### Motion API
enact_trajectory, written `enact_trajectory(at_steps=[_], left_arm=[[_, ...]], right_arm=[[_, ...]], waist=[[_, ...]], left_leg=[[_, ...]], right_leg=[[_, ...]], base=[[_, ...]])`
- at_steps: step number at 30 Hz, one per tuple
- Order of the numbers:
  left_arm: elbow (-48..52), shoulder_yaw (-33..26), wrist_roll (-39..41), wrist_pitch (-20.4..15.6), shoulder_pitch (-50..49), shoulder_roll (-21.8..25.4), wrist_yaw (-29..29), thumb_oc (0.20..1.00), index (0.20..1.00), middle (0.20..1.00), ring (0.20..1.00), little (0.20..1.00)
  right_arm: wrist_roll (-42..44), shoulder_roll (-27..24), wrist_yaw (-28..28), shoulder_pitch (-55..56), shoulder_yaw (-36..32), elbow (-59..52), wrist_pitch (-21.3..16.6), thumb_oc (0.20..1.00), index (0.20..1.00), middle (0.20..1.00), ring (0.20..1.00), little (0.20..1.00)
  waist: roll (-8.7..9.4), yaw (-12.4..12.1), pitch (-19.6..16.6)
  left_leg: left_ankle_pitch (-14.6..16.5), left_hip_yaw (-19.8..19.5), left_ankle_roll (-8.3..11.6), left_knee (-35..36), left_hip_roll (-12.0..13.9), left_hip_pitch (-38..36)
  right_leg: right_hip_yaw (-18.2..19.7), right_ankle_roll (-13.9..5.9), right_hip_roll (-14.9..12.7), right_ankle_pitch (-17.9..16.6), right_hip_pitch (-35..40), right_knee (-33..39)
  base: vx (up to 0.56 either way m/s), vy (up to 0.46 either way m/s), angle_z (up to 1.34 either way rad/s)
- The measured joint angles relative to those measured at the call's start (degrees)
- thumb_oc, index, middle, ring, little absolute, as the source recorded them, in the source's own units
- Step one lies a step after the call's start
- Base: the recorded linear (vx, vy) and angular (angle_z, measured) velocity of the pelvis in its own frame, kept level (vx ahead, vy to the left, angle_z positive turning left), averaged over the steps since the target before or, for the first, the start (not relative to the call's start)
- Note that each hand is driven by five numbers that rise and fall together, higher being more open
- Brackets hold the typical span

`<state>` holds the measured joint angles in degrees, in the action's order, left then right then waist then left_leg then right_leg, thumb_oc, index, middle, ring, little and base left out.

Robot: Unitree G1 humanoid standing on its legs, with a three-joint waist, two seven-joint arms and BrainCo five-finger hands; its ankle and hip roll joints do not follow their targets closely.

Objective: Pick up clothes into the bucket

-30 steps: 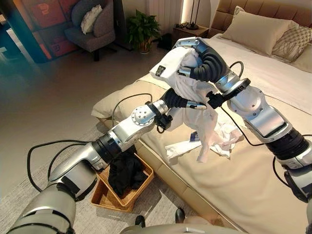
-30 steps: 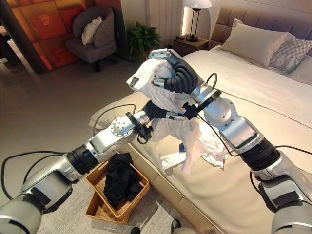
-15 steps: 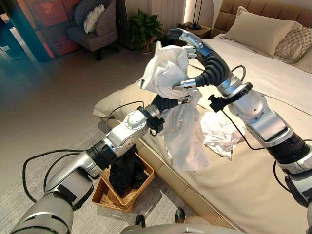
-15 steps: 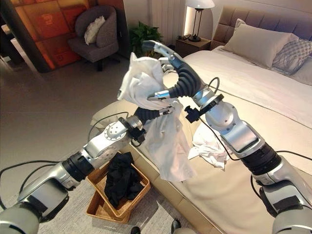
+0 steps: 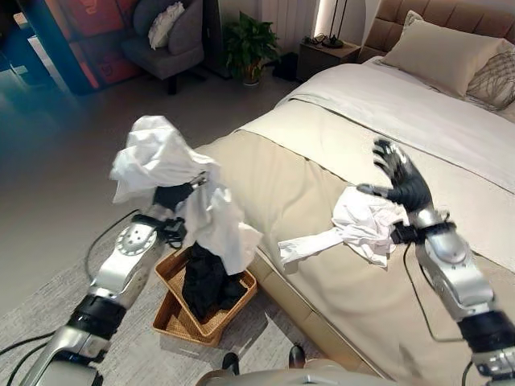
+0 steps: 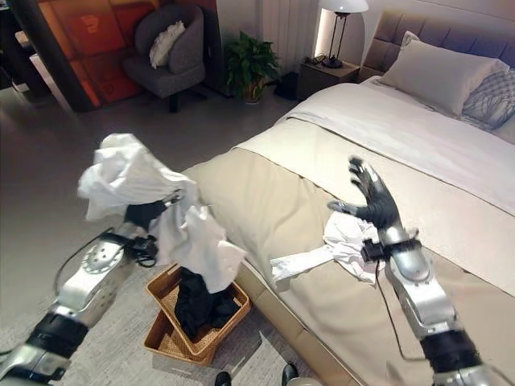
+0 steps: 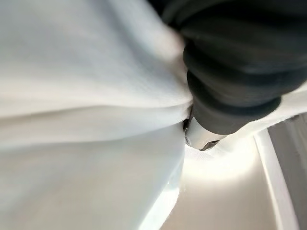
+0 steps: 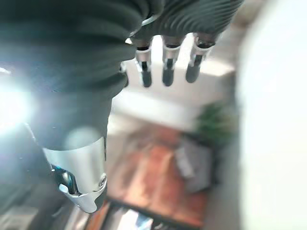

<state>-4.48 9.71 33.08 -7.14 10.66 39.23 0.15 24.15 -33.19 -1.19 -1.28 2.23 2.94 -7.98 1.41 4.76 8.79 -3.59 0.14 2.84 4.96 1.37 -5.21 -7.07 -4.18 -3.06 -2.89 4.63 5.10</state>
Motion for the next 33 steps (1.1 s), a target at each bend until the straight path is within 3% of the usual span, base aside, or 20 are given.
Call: enact_trajectory(at_steps=[7,11,15,19,27,33], left_arm=[[-1.1,-7.8,-6.8,-2.3,-3.9,-0.6,2.3,0.2,0.2,0.2,0.2,0.2],[-5.8,-8.6,-8.5,-4.0,-4.5,-3.8,2.9,0.2,0.2,0.2,0.2,0.2],[-11.1,-8.7,-9.8,-4.1,-4.0,-6.3,4.8,0.2,0.2,0.2,0.2,0.2],[-14.2,-8.3,-9.8,-4.6,-0.9,-7.8,6.5,0.2,0.2,0.2,0.2,0.2],[-19.9,-7.0,-9.8,-7.3,9.1,-6.5,13.6,0.2,0.2,0.2,0.2,0.2],[-23.8,-3.6,-9.9,-7.8,18.1,-5.6,16.6,0.2,0.2,0.2,0.2,0.2]], right_arm=[[-1.8,9.3,1.7,8.0,0.0,20.8,1.4,1.0,1.0,1.0,1.0,1.0],[-9.4,11.6,1.9,8.2,2.7,36.3,1.0,1.0,1.0,1.0,1.0,1.0],[-10.1,13.2,1.8,7.3,2.9,44.7,0.6,1.0,1.0,1.0,1.0,1.0],[-10.8,13.2,0.9,4.1,3.1,48.2,0.4,1.0,1.0,1.0,1.0,1.0],[-11.2,12.3,-1.1,-2.9,5.8,45.7,-1.1,1.0,1.0,1.0,1.0,1.0],[-10.5,12.0,-3.0,-4.3,7.6,44.6,-2.7,1.0,1.0,1.0,1.0,1.0]], waist=[[-0.36,-1.0,2.8],[-0.48,-1.0,4.3],[-0.24,-0.8,7.0],[-0.29,-0.7,10.5],[1.5,0.5,17.1],[2.4,1.9,21.4]], left_leg=[[0.1,-0.1,0.17,-0.1,0.1,2.3],[0.1,-0.1,0.17,-0.8,-0.1,3.8],[0.2,-0.2,0.26,-2.6,-0.2,6.3],[0.4,-0.3,0.01,-5.8,-0.8,10.6],[6.0,1.3,-1.92,-20.9,-2.3,23.4],[8.2,-0.5,-1.95,-30.7,-2.7,34.5]], right_leg=[[0.0,0.04,0.0,0.5,-3.0,-1.9],[0.0,-0.13,-0.3,0.7,-4.8,-2.9],[0.0,-0.25,-0.5,0.9,-7.1,-4.7],[0.2,-0.08,-1.3,1.8,-11.8,-9.2],[3.3,0.41,-3.6,7.7,-26.4,-26.2],[2.4,1.28,-4.6,10.0,-35.9,-35.0]], base=[[-0.06,0.031,0.0],[-0.02,0.035,0.0],[-0.07,0.054,0.0],[-0.08,0.068,0.01],[-0.1,0.03,-0.07],[-0.1,0.0,0.17]])
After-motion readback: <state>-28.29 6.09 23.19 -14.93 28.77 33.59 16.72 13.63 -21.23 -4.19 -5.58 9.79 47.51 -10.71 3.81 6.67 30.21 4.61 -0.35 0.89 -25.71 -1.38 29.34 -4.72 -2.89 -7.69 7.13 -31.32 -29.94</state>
